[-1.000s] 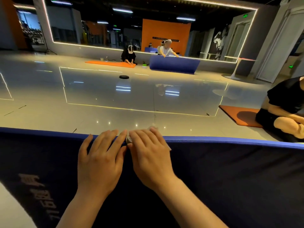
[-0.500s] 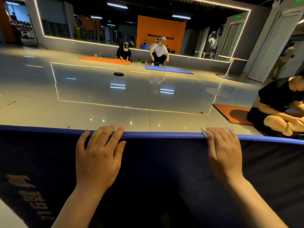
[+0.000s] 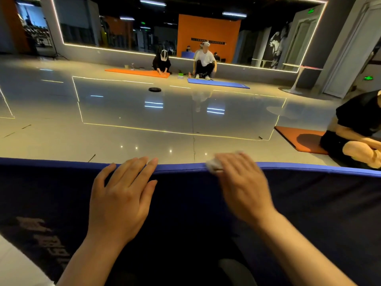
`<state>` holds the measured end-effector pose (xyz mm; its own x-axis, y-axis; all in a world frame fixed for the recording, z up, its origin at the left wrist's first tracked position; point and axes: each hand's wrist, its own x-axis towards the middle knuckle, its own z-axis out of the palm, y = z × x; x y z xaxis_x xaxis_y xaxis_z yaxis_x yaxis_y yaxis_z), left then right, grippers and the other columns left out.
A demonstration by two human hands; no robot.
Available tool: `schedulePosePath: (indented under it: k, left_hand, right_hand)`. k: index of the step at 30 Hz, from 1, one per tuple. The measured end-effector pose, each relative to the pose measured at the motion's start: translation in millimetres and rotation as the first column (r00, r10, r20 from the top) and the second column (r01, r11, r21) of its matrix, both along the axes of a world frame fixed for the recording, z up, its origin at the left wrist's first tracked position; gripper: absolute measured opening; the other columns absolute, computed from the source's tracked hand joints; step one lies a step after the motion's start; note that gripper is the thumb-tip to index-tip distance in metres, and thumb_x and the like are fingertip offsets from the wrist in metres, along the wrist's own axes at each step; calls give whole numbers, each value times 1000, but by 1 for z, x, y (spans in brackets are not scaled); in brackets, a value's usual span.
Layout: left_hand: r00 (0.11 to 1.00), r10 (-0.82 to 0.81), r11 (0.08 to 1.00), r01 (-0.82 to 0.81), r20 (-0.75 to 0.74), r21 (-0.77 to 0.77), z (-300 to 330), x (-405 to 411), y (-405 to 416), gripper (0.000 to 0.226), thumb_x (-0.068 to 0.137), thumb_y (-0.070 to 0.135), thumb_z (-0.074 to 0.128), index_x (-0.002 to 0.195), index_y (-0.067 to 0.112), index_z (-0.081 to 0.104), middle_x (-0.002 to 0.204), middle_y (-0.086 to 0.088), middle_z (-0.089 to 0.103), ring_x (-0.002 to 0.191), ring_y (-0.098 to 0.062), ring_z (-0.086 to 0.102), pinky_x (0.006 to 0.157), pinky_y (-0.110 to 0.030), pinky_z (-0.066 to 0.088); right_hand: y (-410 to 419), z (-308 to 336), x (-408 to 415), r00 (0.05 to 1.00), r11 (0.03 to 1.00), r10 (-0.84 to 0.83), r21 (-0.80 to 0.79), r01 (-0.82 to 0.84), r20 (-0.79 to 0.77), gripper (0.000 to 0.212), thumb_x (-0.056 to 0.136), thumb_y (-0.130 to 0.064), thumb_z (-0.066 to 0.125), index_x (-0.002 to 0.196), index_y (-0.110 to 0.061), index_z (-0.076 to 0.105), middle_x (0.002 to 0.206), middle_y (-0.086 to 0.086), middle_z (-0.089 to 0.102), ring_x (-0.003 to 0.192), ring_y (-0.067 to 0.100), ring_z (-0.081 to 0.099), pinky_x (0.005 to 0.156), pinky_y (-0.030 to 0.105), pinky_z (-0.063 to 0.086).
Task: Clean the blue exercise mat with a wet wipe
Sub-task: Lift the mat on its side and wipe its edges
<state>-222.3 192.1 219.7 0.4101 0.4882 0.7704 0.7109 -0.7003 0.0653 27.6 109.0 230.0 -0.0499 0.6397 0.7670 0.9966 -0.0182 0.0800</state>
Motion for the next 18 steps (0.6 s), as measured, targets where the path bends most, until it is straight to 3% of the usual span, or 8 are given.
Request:
schedulePosePath:
  k: [4, 7, 9, 15, 18]
  left_hand:
    - [999, 18, 1000, -18, 36, -4, -3, 6, -1, 43, 95, 32, 41, 128, 15, 63, 126, -4, 64, 116, -25, 59, 103, -47, 33]
    - [997, 48, 999, -46, 67, -24, -6, 13, -4, 43, 94, 32, 41, 126, 14, 64, 124, -6, 65, 116, -28, 59, 104, -48, 30]
    - [994, 52, 998, -48, 94, -43, -6, 18, -6, 44, 94, 33, 40, 126, 13, 64, 124, -7, 65, 116, -28, 58, 105, -47, 29]
    - [999, 34, 999, -34, 15, 5, -6, 6, -9, 47, 91, 23, 39, 132, 13, 59, 131, -7, 61, 122, -23, 52, 103, -47, 32]
    - [998, 54, 998, -53, -34, 13, -1, -2, -4, 46, 92, 25, 40, 133, 15, 59, 132, -5, 61, 122, -21, 52, 102, -47, 32]
  right_hand:
    - [-52, -2, 73, 969, 976, -217, -37, 214, -115, 47, 104, -32, 31, 122, -3, 63, 123, 13, 64, 114, 33, 57, 109, 42, 32]
    - [-41, -3, 63, 899, 952, -266, 49, 301, -349, 43, 101, -29, 31, 106, -9, 69, 111, 6, 68, 109, 29, 59, 110, 36, 27]
    - [-18, -2, 31, 872, 940, -243, 119, 320, -426, 39, 99, -26, 34, 96, -11, 69, 102, 3, 69, 102, 27, 60, 111, 40, 27]
    - [36, -9, -106, 943, 994, 74, 101, -44, -323, 34, 100, -27, 38, 108, -13, 68, 110, 1, 69, 111, 17, 58, 111, 39, 32]
    - [36, -1, -94, 969, 986, 166, 43, -161, -183, 34, 101, -25, 37, 111, -11, 67, 111, 3, 68, 110, 20, 59, 111, 35, 34]
